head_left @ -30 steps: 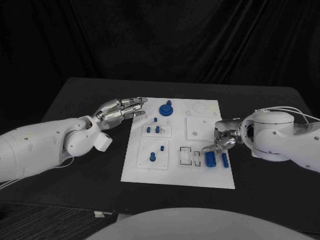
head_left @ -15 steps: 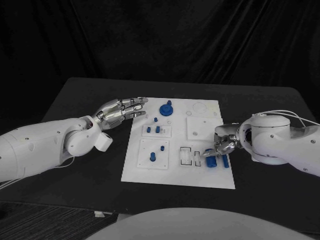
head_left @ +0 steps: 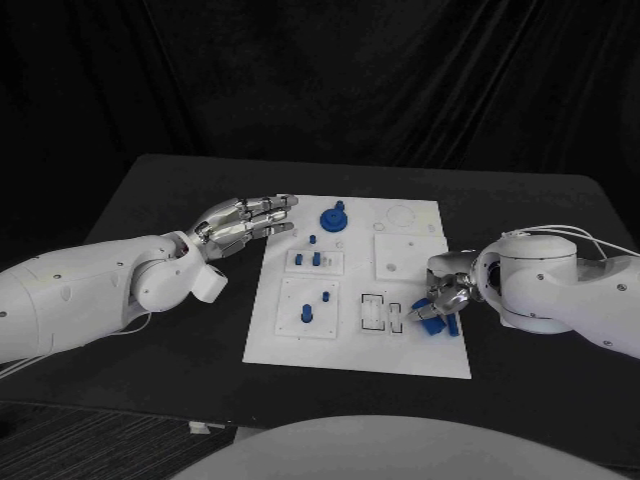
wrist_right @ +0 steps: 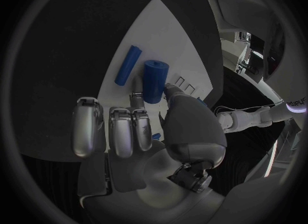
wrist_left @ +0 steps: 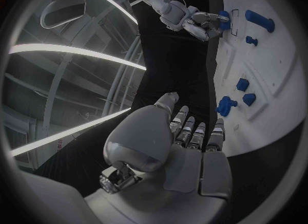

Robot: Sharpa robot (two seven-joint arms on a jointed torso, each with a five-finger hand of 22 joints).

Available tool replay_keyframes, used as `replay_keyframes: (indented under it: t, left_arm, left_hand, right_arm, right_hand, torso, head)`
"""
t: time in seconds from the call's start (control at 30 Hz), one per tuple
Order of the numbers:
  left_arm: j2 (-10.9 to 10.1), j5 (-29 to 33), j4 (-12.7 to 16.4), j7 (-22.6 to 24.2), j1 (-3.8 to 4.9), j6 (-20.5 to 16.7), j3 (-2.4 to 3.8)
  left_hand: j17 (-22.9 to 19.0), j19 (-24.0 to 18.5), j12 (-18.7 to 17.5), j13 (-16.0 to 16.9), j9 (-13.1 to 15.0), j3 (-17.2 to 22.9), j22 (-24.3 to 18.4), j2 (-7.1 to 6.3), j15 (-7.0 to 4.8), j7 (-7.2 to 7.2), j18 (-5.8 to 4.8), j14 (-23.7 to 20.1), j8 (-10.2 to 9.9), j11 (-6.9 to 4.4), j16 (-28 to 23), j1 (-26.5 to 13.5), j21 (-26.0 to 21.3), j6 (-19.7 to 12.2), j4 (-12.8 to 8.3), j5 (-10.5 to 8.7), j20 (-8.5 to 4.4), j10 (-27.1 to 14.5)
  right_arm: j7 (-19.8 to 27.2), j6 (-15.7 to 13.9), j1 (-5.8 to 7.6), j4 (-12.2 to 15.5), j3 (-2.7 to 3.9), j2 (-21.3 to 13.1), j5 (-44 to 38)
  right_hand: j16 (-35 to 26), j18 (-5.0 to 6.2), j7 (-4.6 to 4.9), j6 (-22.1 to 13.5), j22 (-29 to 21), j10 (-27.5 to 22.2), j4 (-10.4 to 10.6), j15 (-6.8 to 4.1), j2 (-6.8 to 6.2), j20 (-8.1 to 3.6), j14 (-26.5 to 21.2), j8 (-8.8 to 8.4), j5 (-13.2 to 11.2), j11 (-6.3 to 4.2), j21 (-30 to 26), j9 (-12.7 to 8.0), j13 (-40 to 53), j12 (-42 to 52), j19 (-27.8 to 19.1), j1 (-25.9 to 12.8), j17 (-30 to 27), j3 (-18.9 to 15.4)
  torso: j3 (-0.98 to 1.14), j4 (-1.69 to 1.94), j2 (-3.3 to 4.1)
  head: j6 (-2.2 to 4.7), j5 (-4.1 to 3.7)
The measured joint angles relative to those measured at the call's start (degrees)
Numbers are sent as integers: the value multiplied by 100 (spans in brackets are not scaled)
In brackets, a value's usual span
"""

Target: Assemble the parts on the task board

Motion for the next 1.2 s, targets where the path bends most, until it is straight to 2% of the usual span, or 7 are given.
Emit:
replay_keyframes:
  t: [0.1,0.23,0.4,0.77,0.87,1.07,1.2]
  left_arm:
    - [1,0,-2,-1,-1,2,0]
    - [2,0,-11,-1,-4,6,0]
    - [2,0,-23,-2,-8,10,0]
    - [22,0,-37,-4,-12,13,0]
    - [27,0,-37,-4,-12,14,0]
    - [33,0,-42,-6,-13,17,0]
    - [36,0,-39,-7,-14,21,1]
  left_hand:
    - [0,0,0,0,0,0,0,0,0,0,0,0,0,0,0,0,0,0,0,0,0,0]
    - [0,0,0,-1,0,40,0,0,0,0,0,0,0,0,0,0,0,0,-9,24,0,0]
    - [0,0,0,-1,0,40,0,0,0,0,0,0,0,0,0,0,0,0,-9,24,0,0]
    - [0,22,0,-1,-1,40,5,0,0,21,0,0,0,19,0,0,22,-22,-9,24,22,20]
    - [0,22,0,-2,-1,39,5,0,0,21,1,0,0,19,0,0,22,-22,-9,24,22,20]
    - [0,22,0,-2,-1,55,5,0,0,21,1,0,0,19,0,0,22,-22,-25,23,22,20]
    - [0,21,0,-2,-1,71,10,11,0,21,1,0,0,19,0,-11,22,-22,-8,23,21,20]
  right_arm:
    - [9,-37,0,6,2,-3,4]
    - [15,-118,0,50,2,-52,70]
    - [12,-273,31,112,-16,-158,410]
    - [-32,-690,378,212,-11,-222,2051]
    - [-59,-768,394,204,-11,-173,2490]
    - [-122,-884,364,110,-14,14,3307]
    - [-163,-916,273,40,-14,142,3590]
  right_hand:
    - [-66,0,-4,-33,0,-4,-90,12,8,0,0,-11,595,17,-28,68,0,0,0,132,0,59]
    - [-111,0,-4,-73,0,-14,-88,42,-54,0,-2,-8,1889,45,-55,203,0,0,0,247,0,60]
    - [-114,0,-13,-163,0,-11,-17,43,-75,-1,-3,41,2499,42,-55,284,-1,0,-1,268,0,131]
    - [-117,1,-25,-178,-1,-3,39,45,5,-2,-2,82,2570,34,-78,481,-1,0,-1,187,-1,187]
    - [-149,0,-8,-267,-1,-3,63,45,89,-1,-2,84,2558,34,-89,519,3,0,-1,104,-1,211]
    - [-167,0,24,-369,-1,-3,102,45,229,19,-2,123,2063,34,-156,557,4,0,-22,-43,-1,250]
    - [-180,0,43,-435,-1,-3,111,45,239,39,-2,129,1873,34,-196,534,3,0,-2,-130,-1,289]
  torso:
    - [0,-1,0]
    - [0,-1,0]
    - [0,-1,0]
    - [-1,-2,-3]
    - [-1,-2,-4]
    - [-2,-2,-6]
    - [-3,0,-7]
  head:
    - [0,0]
    - [0,26]
    - [0,54]
    - [0,57]
    - [0,66]
    - [0,118]
    - [0,130]
